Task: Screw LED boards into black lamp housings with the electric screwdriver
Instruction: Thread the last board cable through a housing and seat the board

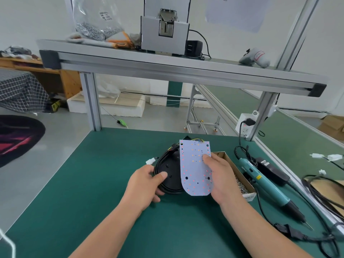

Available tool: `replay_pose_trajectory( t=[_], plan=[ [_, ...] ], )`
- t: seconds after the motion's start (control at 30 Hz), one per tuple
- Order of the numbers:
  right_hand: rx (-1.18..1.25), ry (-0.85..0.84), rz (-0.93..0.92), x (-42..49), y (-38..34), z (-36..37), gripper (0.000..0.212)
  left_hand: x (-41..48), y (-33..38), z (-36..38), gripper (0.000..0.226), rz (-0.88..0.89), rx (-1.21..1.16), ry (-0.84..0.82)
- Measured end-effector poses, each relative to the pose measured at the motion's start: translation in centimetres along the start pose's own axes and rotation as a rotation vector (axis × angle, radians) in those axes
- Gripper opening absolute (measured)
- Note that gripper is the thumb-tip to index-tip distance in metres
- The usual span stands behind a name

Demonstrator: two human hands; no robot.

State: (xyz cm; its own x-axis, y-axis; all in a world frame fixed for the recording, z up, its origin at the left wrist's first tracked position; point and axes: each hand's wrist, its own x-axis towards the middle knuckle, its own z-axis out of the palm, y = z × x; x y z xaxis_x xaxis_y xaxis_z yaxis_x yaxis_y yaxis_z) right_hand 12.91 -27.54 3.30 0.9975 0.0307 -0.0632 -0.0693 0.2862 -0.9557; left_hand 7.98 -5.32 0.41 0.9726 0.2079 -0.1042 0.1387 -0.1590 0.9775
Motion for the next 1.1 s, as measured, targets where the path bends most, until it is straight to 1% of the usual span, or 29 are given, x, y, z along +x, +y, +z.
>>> replay_pose_trajectory(
  t=[0.07,0.1,0.2,0.27,0.3,0.37,0.43,0.5,0.57,0.63,0.67,0.73,0.77,0.8,0.83,0.87,0.9,0.97,1.0,1.07,1.1],
  plan=[
    [-0.036,-0.017,-0.001,-0.1,-0.2,0.0,0.025,-0.2,0.1,-0.2,0.027,-0.014,0.02,0.004],
    [-0.052,-0.018,0.002,-0.1,-0.3,0.0,0.025,-0.3,0.2,-0.2,0.027,-0.019,0.019,-0.009],
    [-0.08,-0.006,0.027,-0.1,-0.5,-0.2,0.025,-0.6,0.7,-0.6,0.01,0.041,-0.042,-0.056],
    [-0.114,-0.004,0.043,0.0,-0.6,-0.2,0.026,-0.8,1.5,-0.9,0.008,0.093,-0.08,-0.058],
    [-0.131,-0.01,0.049,0.0,-0.5,-0.3,0.026,-0.9,1.9,-1.2,0.011,0.097,-0.114,-0.069],
    [-0.141,-0.034,0.064,0.1,-0.5,-0.3,0.025,-1.0,2.5,-1.9,0.029,0.08,-0.217,-0.132],
    [-0.133,-0.066,0.081,0.1,-0.4,-0.5,0.025,-1.1,2.9,-2.6,0.039,0.101,-0.289,-0.164],
    [-0.119,-0.089,0.095,0.1,-0.4,-0.6,0.026,-1.0,2.9,-3.1,0.042,0.17,-0.198,-0.104],
    [-0.092,-0.1,0.101,0.2,-0.4,-0.7,0.025,-0.7,2.7,-3.5,0.044,0.165,-0.185,-0.098],
    [-0.078,-0.103,0.116,0.2,-0.5,-0.6,0.023,-0.3,2.3,-3.8,0.03,0.147,-0.148,-0.116],
    [-0.076,-0.102,0.123,0.1,-0.4,-0.6,0.023,-0.1,2.2,-3.8,0.028,0.186,-0.058,-0.11],
    [-0.066,-0.096,0.129,0.0,-0.3,-0.4,0.022,0.5,1.6,-3.6,0.037,0.316,0.236,-0.114],
    [-0.057,-0.095,0.128,0.0,-0.3,-0.4,0.023,0.8,1.2,-3.1,0.034,0.371,0.396,-0.161],
    [-0.044,-0.094,0.124,-0.1,-0.3,-0.3,0.023,1.0,0.8,-2.5,0.025,0.401,0.561,-0.204],
    [-0.03,-0.085,0.121,0.0,-0.3,-0.4,0.024,0.9,0.7,-2.0,0.013,0.392,0.709,-0.216],
    [-0.013,-0.071,0.122,0.0,-0.3,-0.4,0.025,0.9,0.6,-1.8,0.017,0.354,0.814,-0.173],
    [0.007,-0.057,0.129,0.0,-0.3,-0.4,0.024,1.0,0.5,-1.8,0.026,0.309,0.828,-0.109],
    [0.056,-0.04,0.151,0.0,-0.3,-0.3,0.023,1.1,0.3,-2.3,0.038,0.256,0.758,0.013],
    [0.077,-0.038,0.154,0.0,-0.3,-0.2,0.024,1.0,0.5,-2.6,0.04,0.252,0.73,0.042],
    [0.099,-0.027,0.137,0.1,-0.2,-0.3,0.024,0.7,0.8,-2.9,0.038,0.204,0.657,0.04],
    [0.107,-0.019,0.12,0.2,-0.2,-0.3,0.026,0.6,1.1,-3.1,0.034,0.166,0.571,0.027]
  ],
)
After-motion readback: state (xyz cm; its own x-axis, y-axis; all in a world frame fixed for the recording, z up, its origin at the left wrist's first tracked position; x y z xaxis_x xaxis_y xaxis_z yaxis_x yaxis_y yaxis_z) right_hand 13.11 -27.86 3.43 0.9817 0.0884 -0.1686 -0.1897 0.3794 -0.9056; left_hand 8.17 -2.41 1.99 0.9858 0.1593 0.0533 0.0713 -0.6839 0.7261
